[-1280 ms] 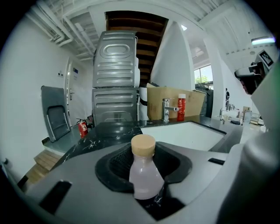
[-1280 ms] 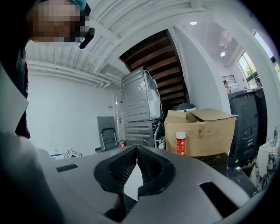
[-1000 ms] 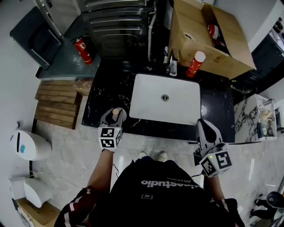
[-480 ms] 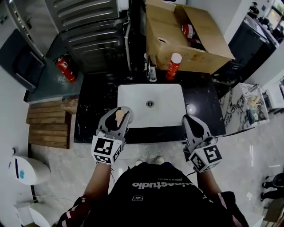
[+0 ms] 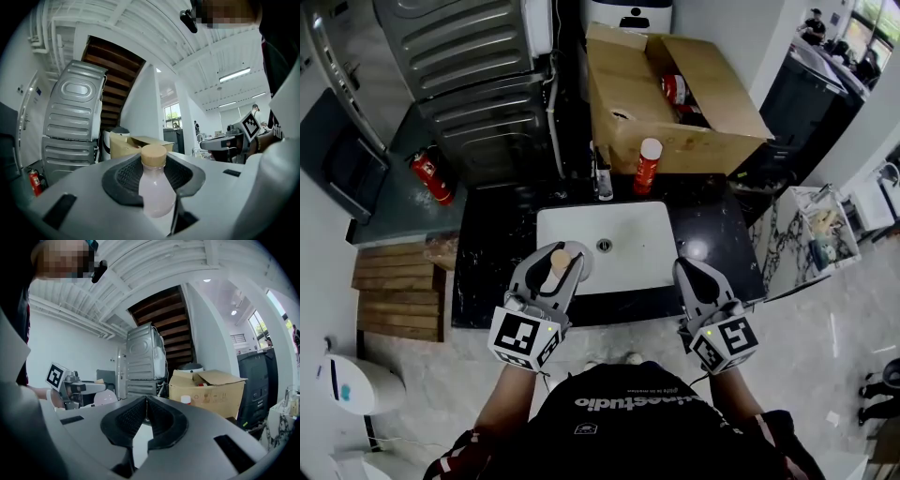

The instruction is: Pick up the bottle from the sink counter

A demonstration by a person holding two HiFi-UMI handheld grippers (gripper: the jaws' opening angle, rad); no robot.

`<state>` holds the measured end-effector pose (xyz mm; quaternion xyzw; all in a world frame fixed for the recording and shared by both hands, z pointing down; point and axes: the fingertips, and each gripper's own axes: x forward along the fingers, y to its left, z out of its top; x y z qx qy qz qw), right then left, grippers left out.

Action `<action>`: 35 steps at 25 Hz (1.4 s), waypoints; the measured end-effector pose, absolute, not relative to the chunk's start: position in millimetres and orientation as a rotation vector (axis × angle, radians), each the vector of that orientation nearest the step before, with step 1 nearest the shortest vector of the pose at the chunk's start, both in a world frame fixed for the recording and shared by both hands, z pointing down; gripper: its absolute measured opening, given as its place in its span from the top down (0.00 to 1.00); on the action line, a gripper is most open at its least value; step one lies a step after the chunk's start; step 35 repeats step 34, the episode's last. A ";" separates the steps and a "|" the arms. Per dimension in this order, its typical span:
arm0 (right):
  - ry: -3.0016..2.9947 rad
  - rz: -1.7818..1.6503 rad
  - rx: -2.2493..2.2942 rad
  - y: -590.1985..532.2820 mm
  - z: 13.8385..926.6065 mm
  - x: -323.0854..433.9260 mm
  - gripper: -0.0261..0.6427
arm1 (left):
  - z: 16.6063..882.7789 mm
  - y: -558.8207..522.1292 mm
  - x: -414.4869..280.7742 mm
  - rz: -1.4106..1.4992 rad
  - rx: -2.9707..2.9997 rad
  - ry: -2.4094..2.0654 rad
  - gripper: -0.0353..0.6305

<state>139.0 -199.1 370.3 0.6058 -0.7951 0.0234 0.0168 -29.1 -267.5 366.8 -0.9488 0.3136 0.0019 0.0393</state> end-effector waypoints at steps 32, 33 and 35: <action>-2.484 -0.003 1.829 -199.8 369.5 152.9 0.90 | 370.6 -267.9 -19.2 -0.058 -2.890 1.031 0.73; -2.483 -0.003 1.829 -199.9 369.2 152.9 0.90 | 370.3 -268.0 -19.2 -0.058 -2.890 1.029 0.73; -2.483 -0.004 1.830 -200.0 368.9 152.9 0.90 | 370.0 -268.1 -19.2 -0.058 -2.890 1.028 0.73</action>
